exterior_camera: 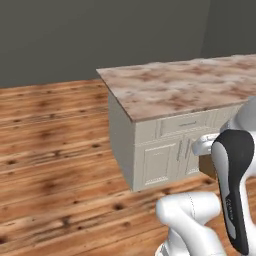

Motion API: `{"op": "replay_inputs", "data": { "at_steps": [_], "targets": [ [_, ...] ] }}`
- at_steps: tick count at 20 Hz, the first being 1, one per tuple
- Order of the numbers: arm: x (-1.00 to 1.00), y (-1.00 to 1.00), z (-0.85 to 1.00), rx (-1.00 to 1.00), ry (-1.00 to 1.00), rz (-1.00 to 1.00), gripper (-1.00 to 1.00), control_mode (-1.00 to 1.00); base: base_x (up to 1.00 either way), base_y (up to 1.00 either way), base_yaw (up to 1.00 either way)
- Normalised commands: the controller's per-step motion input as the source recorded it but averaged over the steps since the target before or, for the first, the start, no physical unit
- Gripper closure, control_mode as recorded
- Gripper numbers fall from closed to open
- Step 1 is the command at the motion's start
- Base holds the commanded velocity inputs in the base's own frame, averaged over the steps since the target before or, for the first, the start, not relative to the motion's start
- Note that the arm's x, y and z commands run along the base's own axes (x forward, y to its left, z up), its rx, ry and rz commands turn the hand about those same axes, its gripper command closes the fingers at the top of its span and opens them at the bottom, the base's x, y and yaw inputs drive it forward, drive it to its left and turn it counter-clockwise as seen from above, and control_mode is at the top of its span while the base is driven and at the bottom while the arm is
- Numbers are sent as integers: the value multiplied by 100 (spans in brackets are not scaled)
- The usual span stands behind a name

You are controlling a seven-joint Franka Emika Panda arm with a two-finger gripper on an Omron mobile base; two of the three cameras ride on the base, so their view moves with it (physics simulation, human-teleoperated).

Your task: Start the toaster. Once the lever pops up, take the bread to the plate on the dining counter.

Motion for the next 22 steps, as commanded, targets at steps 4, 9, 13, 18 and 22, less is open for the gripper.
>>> {"op": "replay_inputs", "data": {
  "at_steps": [4,9,13,18,22],
  "targets": [
    [0,0,0,0,0,0,100,100,48,100,3],
    [0,0,0,0,0,0,100,100,81,100,-2],
    [0,0,0,0,0,0,100,100,97,100,-13],
    [0,0,0,0,0,0,100,100,100,100,-20],
    [0,0,0,0,0,0,100,100,100,100,-28]
  ]
}}
